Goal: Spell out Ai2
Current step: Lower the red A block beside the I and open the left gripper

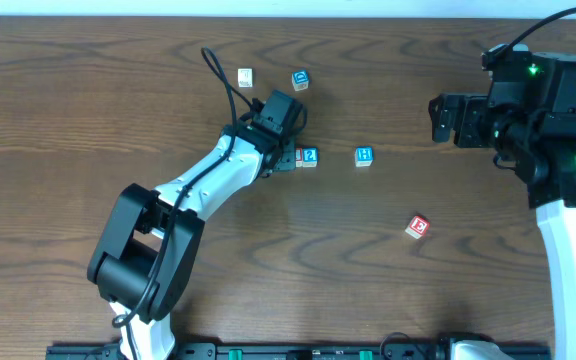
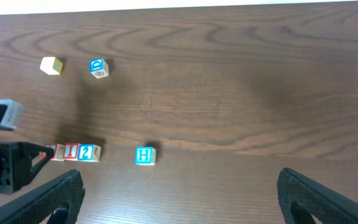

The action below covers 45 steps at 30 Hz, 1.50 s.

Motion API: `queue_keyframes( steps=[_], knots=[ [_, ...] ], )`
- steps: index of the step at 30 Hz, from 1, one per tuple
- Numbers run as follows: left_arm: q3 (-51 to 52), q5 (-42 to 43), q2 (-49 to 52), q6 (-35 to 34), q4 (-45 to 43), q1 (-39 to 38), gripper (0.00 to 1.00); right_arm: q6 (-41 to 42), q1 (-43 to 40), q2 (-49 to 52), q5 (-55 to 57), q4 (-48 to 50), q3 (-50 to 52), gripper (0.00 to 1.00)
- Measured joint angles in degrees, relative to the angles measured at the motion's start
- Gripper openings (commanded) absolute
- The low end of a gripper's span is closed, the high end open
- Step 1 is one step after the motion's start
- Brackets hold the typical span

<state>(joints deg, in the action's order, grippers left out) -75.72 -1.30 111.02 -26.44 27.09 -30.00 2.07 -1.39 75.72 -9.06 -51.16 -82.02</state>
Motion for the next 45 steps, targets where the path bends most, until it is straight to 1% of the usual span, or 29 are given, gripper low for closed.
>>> queue_keyframes(
  steps=[2, 3, 4, 5, 8, 11, 17, 20, 34, 45],
  knots=[
    [-2.0, -0.2, 0.0, 0.2, 2.3, 0.0, 0.35, 0.0, 0.0, 0.0, 0.0, -0.1, 0.0, 0.99],
    [-3.2, -0.2, 0.0, 0.3, 4.0, 0.0, 0.29, 0.0, 0.0, 0.0, 0.0, -0.1, 0.0, 0.99],
    [-4.0, -0.2, 0.0, 0.2, 4.9, 0.0, 0.12, 0.0, 0.0, 0.0, 0.0, -0.1, 0.0, 0.99],
    [-5.3, -0.4, 0.0, 0.7, 6.7, 0.0, 0.06, 0.0, 0.0, 0.0, 0.0, -0.2, 0.0, 0.99],
    [-6.9, -3.1, 0.0, 0.7, 10.0, 0.2, 0.06, 0.0, 0.0, 0.0, 0.0, -0.4, 0.0, 0.99],
    [-6.8, -5.4, 0.0, 0.5, 10.1, 0.8, 0.06, 0.0, 0.0, 0.0, -0.2, -0.5, 0.0, 0.99],
    [-3.1, -4.7, 0.0, -0.5, 4.3, 2.0, 0.06, 0.0, 0.0, 0.0, -0.4, -0.5, 0.0, 0.99],
    [-1.4, -4.4, 0.2, -0.8, 2.8, 2.0, 0.06, 0.0, 0.0, 0.0, -0.4, -0.6, 0.0, 0.99],
    [-0.7, -1.6, 4.8, -2.1, 1.3, 2.1, 0.06, 0.0, 0.0, 0.0, -0.4, -0.7, 0.0, 0.99],
    [-0.7, -0.7, 5.0, -2.3, 0.1, 4.2, 0.06, 0.0, 0.0, 0.0, -0.4, -0.7, 0.0, 0.99]
  ],
)
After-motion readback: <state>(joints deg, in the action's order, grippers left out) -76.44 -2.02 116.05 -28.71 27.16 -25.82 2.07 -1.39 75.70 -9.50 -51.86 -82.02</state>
